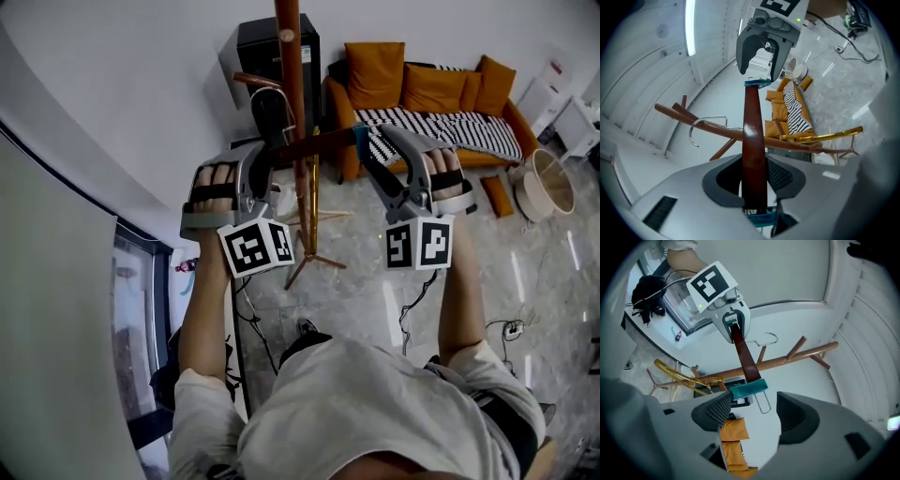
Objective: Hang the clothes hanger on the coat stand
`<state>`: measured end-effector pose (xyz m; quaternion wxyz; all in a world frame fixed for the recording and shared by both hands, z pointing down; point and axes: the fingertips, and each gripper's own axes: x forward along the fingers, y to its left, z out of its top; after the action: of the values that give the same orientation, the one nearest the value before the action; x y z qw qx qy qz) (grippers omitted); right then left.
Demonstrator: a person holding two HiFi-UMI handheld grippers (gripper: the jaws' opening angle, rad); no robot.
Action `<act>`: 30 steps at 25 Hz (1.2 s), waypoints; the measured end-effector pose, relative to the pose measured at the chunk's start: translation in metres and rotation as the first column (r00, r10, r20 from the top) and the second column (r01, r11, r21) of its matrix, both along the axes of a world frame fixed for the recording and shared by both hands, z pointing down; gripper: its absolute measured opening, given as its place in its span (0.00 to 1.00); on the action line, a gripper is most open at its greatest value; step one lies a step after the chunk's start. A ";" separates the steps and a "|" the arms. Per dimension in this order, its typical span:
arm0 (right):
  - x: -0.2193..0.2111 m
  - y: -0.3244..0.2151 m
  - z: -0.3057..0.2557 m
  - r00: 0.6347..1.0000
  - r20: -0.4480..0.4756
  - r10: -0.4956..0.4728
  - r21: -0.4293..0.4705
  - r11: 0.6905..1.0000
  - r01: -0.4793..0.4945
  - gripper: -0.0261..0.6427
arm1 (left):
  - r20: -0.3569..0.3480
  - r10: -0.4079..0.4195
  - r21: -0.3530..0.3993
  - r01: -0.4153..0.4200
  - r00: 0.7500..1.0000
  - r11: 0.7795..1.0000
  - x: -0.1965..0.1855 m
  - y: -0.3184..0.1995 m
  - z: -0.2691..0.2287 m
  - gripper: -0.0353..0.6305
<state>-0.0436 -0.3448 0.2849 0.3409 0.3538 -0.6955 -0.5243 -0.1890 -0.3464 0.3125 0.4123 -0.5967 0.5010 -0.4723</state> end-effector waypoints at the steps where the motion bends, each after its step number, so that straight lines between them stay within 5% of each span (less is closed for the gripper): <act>1: -0.003 -0.002 -0.002 1.000 -0.004 0.001 0.000 1.000 -0.001 0.45 | 0.013 0.001 0.009 -0.001 1.000 1.000 -0.002 -0.002 -0.004 0.26; 13: 0.003 0.001 -0.037 0.996 0.086 0.032 0.089 0.995 -0.040 0.45 | 0.139 0.038 0.151 -0.059 0.990 0.987 0.008 -0.013 -0.061 0.26; 20: 0.011 0.016 -0.065 0.987 0.158 -0.007 0.156 0.988 -0.018 0.45 | 0.120 0.030 0.238 -0.058 0.992 0.970 0.016 0.005 -0.088 0.26; 30: 0.005 -0.006 -0.062 0.983 0.184 -0.002 0.133 0.991 -0.022 0.45 | 0.149 0.030 0.213 -0.062 0.988 0.975 0.016 -0.022 -0.092 0.26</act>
<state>-0.0383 -0.3512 0.2229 0.2533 0.4263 -0.6854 -0.5332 -0.1729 -0.3684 0.2207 0.5211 -0.5238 0.5044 -0.4469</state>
